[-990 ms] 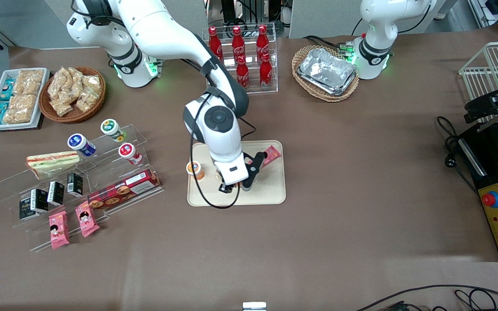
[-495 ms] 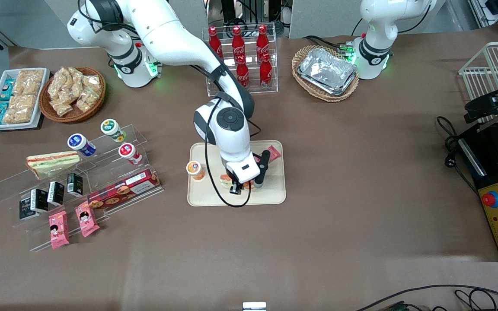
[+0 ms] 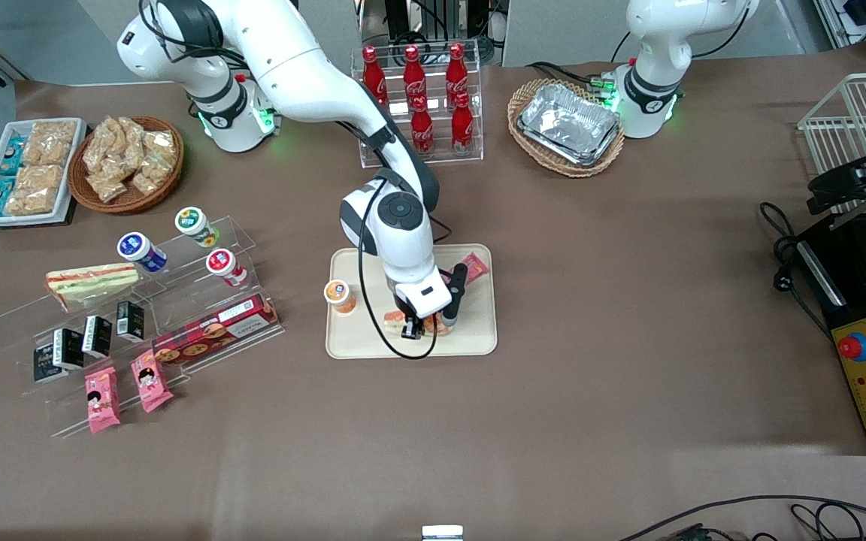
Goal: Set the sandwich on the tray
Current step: 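Lower the sandwich onto the tray and open the right gripper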
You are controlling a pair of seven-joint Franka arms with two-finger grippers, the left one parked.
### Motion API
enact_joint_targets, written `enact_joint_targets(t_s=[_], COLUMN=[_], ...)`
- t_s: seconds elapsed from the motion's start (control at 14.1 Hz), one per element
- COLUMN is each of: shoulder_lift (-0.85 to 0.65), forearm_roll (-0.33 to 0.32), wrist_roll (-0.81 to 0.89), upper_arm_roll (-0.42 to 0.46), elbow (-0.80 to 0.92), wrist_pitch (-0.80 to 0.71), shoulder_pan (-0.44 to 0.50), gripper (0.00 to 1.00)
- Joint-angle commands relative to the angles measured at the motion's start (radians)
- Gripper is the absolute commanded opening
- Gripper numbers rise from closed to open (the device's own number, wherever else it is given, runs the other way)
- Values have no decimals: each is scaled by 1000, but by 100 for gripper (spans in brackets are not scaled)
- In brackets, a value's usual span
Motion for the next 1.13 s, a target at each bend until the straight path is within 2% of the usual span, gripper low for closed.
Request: enact_joint_targets(t_s=[0.0,0.49,1.06], shoulder_lift=[-2,-13,-212], forearm_roll=[-10,-2,1], wrist_roll=[7,-5,-11], upper_arm_roll=[-14,-13,-13], elbow=[-14,-19,-27], wrist_pitch=[30,15,-262], shoulder_pan=[13,-5,-4], gripper=[100,100,100])
